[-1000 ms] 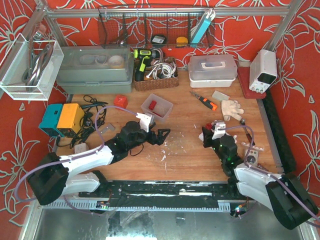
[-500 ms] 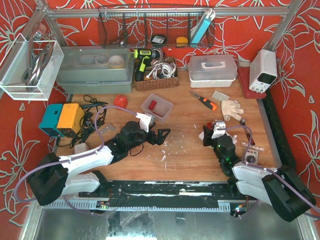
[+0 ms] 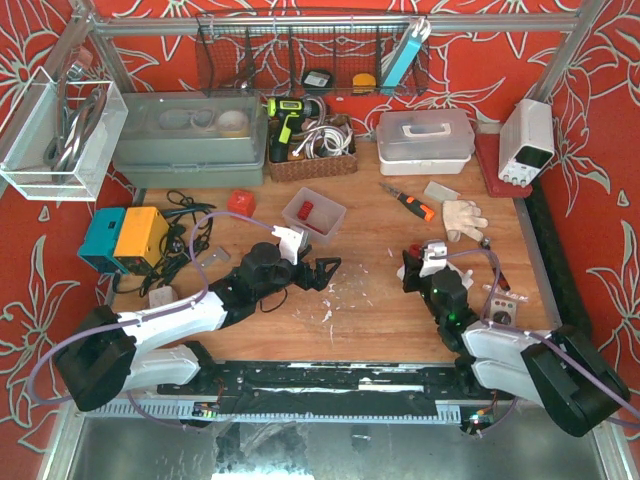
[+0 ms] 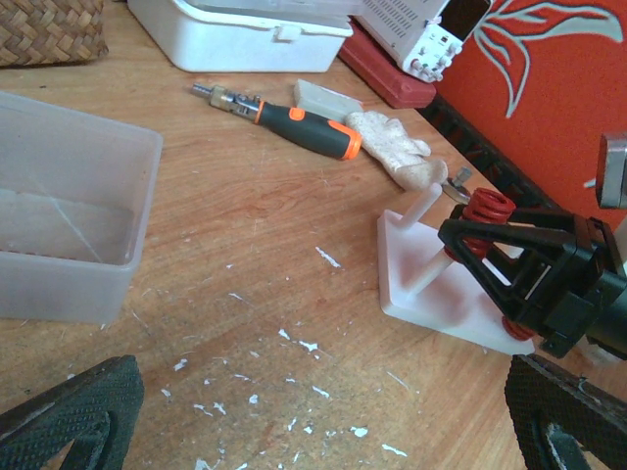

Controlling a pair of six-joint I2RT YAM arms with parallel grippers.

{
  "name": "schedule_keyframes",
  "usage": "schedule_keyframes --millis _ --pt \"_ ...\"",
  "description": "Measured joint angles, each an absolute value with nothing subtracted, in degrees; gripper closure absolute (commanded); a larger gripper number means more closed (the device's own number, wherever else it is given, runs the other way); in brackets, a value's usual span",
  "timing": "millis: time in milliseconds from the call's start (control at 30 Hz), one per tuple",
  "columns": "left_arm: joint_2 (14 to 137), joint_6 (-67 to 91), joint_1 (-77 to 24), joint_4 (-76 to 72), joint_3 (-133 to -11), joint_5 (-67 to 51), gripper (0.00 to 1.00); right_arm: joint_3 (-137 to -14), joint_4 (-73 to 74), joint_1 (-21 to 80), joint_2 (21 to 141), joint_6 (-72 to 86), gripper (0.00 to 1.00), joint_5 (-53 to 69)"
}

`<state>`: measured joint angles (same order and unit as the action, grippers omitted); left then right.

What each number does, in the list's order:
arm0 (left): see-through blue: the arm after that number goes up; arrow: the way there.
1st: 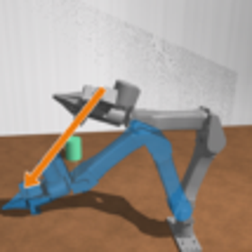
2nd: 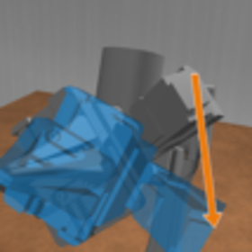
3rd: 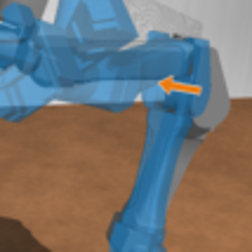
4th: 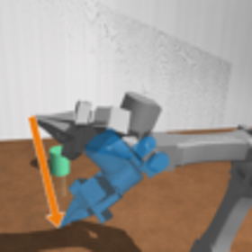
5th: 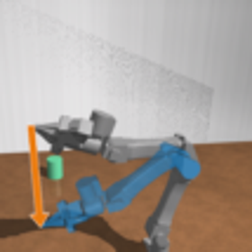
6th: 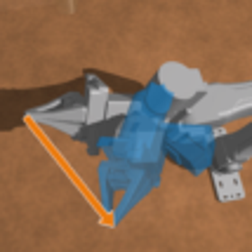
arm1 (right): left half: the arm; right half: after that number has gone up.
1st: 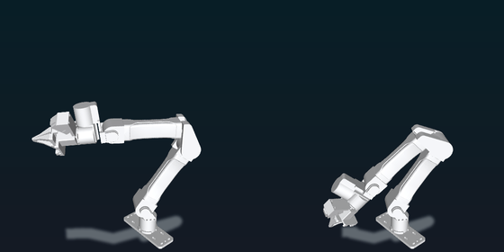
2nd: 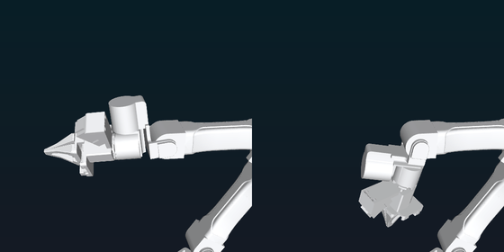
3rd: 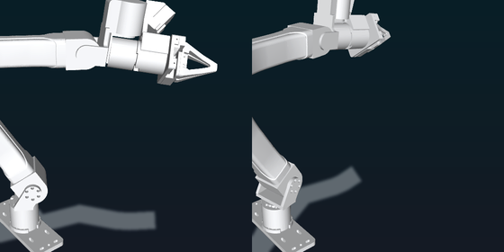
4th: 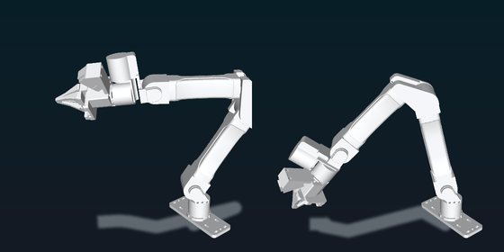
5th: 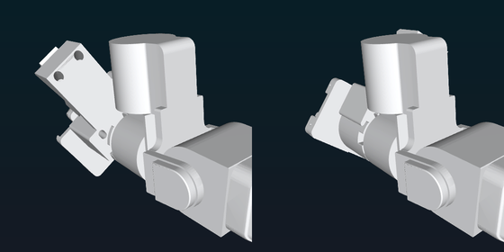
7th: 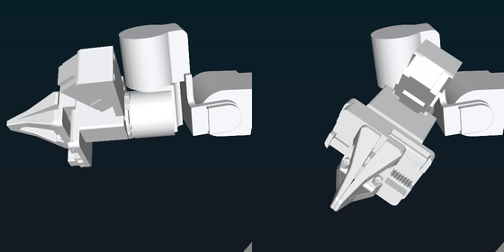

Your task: Install the large spring

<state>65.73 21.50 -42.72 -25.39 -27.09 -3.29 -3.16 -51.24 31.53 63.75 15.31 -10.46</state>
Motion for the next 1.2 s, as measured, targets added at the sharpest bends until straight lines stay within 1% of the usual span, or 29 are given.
schedule_keyframes --millis 267,500,667,700,833,867,933,1067,1200 --pt "65.36 21.5 -42.74 -25.36 -27.09 -3.27 0.0 -3.18 -50.19 31.59 63.18 15.09 1.0 -10.74" --pt "64.93 21.5 -42.76 -25.36 -27.09 -3.05 0.0 -4.12 -50.61 33.23 67.96 15.14 1.0 -13.19" --pt "64.86 21.5 -42.76 -25.36 -27.09 -2.79 0.0 -4.43 -53.21 36.49 70.89 15.18 1.0 -18.2" --pt "64.86 21.5 -42.76 -25.34 -27.09 -2.79 0.0 -4.43 -53.43 36.77 71.16 15.38 0.97 -19.09" --pt "64.86 21.5 -42.76 -25.34 -27.09 -2.76 0.0 -4.69 -54.35 37.32 72.47 16.1 0.59 -21.21" --pt "64.86 21.5 -42.76 -25.34 -27.09 -2.72 0.0 -4.93 -54.43 37.32 72.82 16.27 0.53 -21.47" --pt "64.86 21.5 -42.76 -25.34 -27.09 -2.68 0.0 -5.32 -53.93 37.32 73.14 16.6 0.45 -21.58" --pt "64.86 21.47 -42.76 -25.34 -27.09 -2.59 0.0 -6.13 -50.11 37.32 71.83 17.28 0.37 -21.54" --pt "64.86 21.39 -42.76 -25.19 -27.09 -1.85 0.0 -7.35 -43.29 37.43 65.67 17.69 0.26 -21.89"
